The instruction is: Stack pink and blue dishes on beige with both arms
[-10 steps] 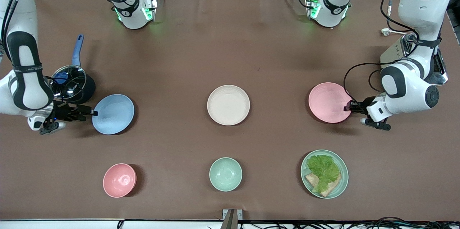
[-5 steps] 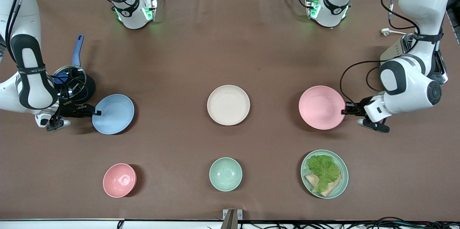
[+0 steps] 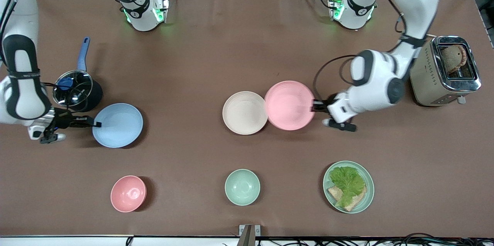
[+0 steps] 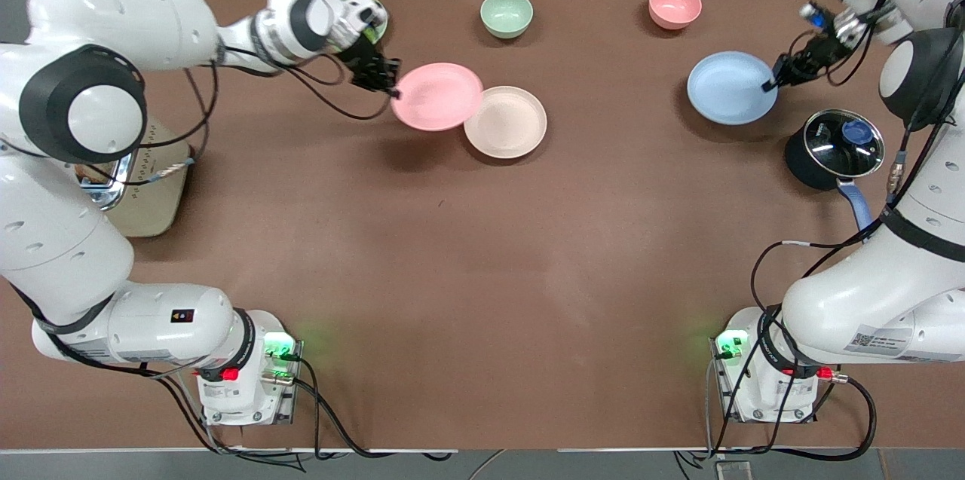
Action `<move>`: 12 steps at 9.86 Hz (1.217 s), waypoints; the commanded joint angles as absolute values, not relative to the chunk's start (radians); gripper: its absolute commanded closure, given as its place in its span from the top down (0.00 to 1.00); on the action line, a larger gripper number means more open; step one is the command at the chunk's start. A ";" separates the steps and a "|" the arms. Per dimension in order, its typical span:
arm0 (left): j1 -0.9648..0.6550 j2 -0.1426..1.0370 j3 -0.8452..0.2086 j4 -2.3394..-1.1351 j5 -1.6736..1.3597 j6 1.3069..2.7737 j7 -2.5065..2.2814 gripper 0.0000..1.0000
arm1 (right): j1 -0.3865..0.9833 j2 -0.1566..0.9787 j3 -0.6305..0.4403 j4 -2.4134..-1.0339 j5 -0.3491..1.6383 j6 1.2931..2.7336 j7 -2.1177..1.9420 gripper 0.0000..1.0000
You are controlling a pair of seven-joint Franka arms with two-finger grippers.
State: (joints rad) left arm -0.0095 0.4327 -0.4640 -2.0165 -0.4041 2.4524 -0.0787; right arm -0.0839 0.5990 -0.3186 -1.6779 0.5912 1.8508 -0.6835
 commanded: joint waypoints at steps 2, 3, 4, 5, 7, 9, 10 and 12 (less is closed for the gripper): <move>-0.026 0.605 -0.607 -1.975 -0.057 2.611 -0.548 0.01 | -0.003 0.584 -0.328 -1.413 0.477 1.526 -0.320 0.00; -0.029 0.667 -0.632 -1.930 0.060 2.623 -0.671 0.01 | 0.039 0.569 -0.327 -1.407 0.477 1.508 -0.234 0.01; -0.040 0.702 -0.641 -1.913 0.177 2.626 -0.784 0.01 | 0.067 0.540 -0.302 -1.414 0.476 1.505 -0.156 0.01; -0.041 0.718 -0.641 -1.913 0.271 2.628 -0.858 0.01 | 0.081 0.514 -0.248 -1.417 0.474 1.508 -0.027 0.01; -0.055 0.727 -0.644 -1.916 0.334 2.632 -0.960 0.15 | 0.084 0.482 -0.105 -1.445 0.471 1.537 0.142 0.01; -0.055 0.698 -0.649 -1.904 0.334 2.623 -0.979 0.99 | 0.084 0.430 0.021 -1.570 0.472 1.679 0.210 0.01; -0.046 0.636 -0.647 -1.931 0.334 2.599 -0.970 1.00 | 0.083 0.410 0.107 -1.648 0.472 1.789 0.262 0.01; -0.032 0.528 -0.588 -1.953 0.334 2.518 -0.838 1.00 | 0.081 0.410 0.243 -1.767 0.477 1.973 0.310 0.01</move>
